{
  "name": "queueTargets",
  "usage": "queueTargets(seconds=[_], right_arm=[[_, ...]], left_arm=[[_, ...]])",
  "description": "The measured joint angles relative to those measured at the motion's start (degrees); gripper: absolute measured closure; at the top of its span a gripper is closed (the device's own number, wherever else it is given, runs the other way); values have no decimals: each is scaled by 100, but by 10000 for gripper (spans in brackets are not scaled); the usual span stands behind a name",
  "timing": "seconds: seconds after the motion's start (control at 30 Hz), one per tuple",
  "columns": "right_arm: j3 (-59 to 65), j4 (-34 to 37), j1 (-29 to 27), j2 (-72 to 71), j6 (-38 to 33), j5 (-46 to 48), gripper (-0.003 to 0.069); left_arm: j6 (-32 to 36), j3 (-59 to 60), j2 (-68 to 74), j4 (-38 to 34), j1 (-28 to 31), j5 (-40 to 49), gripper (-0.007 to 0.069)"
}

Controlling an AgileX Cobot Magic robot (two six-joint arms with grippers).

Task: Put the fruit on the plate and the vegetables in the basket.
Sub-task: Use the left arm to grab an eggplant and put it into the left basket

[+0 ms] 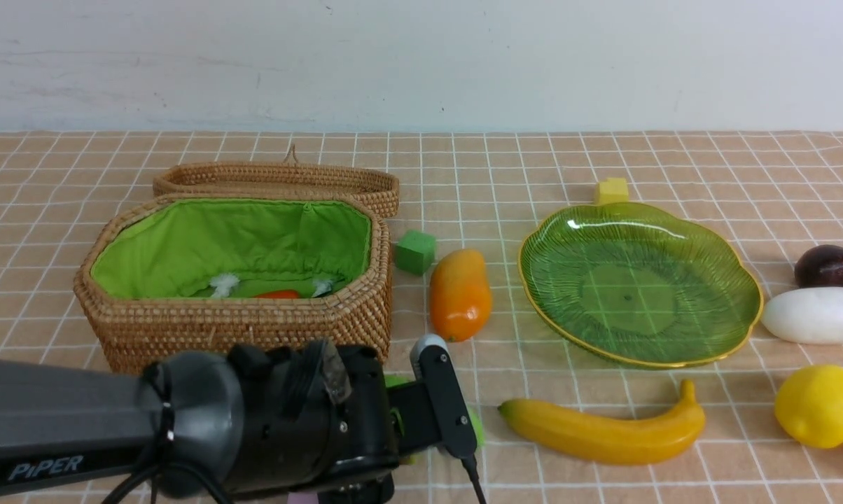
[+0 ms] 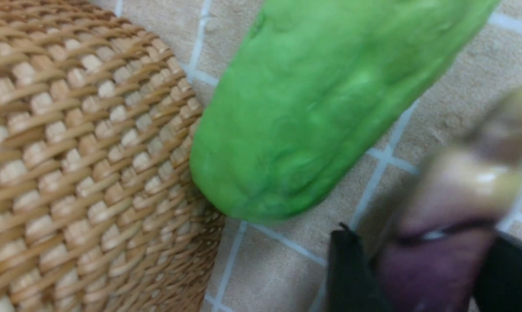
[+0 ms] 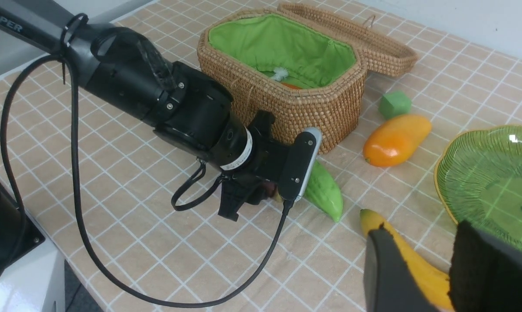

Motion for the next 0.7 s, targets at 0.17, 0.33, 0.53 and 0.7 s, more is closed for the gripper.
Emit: queueTargets(seconds=[0.17,0.33,0.53,0.7], right_arm=[[0,35,0,0,0,0,424],[0,39,0,0,0,2,423],[0,59,0,0,0,-341,423],[0,59,0,0,0,-786,423]], left_arm=[[23,0,0,-26,0,105,323],[40,-97,-386,-34,0,280,323],[407,-163,-1646,-144,-591,645,323],[597,-163,-2497,307,-970,823,323]])
